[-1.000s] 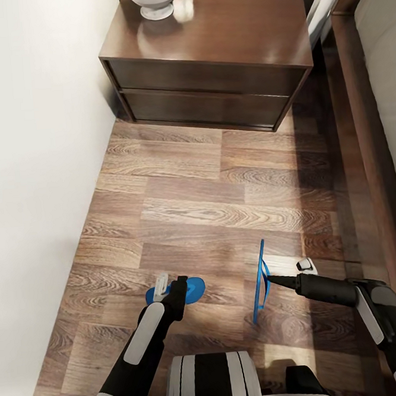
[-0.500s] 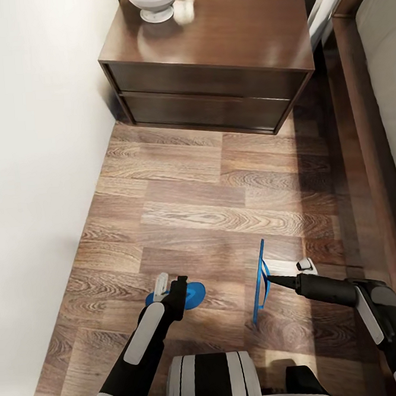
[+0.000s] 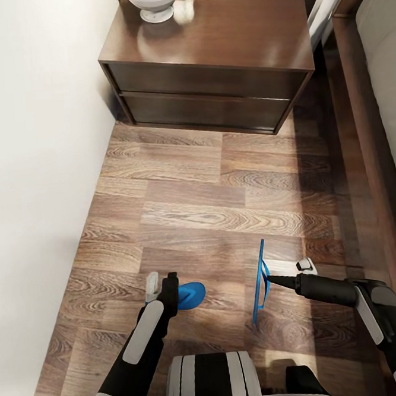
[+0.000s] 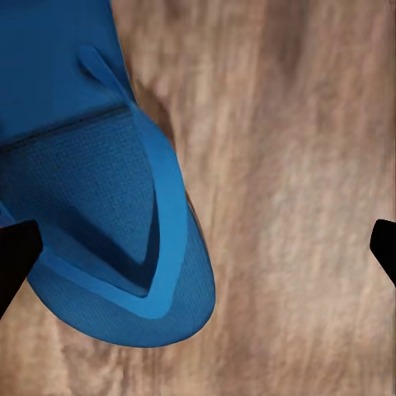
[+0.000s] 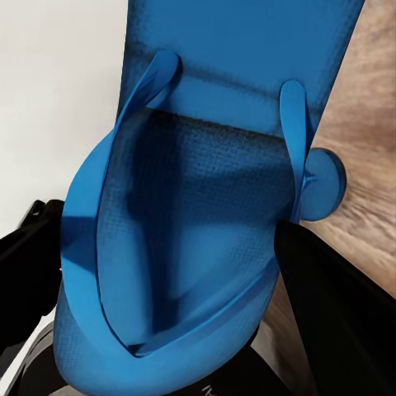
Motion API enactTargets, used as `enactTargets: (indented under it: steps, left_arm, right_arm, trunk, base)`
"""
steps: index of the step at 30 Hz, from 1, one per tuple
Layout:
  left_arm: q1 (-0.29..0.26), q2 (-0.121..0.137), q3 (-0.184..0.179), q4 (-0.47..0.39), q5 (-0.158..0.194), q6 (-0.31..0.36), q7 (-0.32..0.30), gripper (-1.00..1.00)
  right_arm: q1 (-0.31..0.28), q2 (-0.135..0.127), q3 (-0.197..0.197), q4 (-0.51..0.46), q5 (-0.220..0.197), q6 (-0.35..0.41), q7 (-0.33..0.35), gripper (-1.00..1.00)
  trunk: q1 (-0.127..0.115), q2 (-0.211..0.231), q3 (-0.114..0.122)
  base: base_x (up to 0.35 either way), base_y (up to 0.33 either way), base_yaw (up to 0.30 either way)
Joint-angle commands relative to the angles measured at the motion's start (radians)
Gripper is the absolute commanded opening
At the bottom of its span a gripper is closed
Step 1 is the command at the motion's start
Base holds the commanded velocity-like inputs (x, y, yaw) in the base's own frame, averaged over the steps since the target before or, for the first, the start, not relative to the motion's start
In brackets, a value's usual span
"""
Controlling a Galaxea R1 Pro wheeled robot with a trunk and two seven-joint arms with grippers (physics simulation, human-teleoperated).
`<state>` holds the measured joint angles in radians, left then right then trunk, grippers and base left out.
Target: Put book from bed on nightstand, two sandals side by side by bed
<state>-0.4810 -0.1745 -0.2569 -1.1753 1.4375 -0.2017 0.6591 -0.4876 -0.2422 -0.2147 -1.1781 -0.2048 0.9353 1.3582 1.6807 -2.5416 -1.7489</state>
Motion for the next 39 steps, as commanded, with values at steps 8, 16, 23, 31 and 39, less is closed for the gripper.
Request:
enactTargets:
  steps: [8,16,23,31,39]
  left_arm:
    - [-0.001,0.0,-0.002,-0.001,0.006,-0.109,0.008,1.0]
    - [-0.001,0.0,-0.02,-0.001,-0.003,-0.211,0.091,1.0]
    - [-0.001,0.0,-0.03,0.004,-0.015,-0.22,0.096,1.0]
    - [0.0,0.0,-0.03,0.004,-0.02,-0.22,0.095,1.0]
    - [0.0,0.0,-0.03,0.005,-0.024,-0.22,0.094,1.0]
  right_arm:
    - [0.0,0.0,0.0,0.0,-0.001,0.007,0.001,-1.0]
    - [0.0,0.0,0.0,0.0,-0.001,0.007,0.001,-1.0]
    - [0.0,-0.001,0.001,0.0,-0.001,0.007,0.001,-1.0]
    - [0.0,0.0,0.001,0.0,-0.001,0.007,0.001,-1.0]
    - [0.0,0.0,0.001,0.0,0.0,0.007,0.001,-1.0]
  trunk:
    - [0.0,0.0,0.0]
    - [0.0,0.0,0.0]
    - [0.0,0.0,0.0]
    - [0.0,0.0,0.0]
    - [0.0,0.0,0.0]
  base:
    - [0.0,0.0,0.0]
    - [0.0,0.0,0.0]
    - [0.0,0.0,0.0]
    - [0.0,0.0,0.0]
    - [0.0,0.0,0.0]
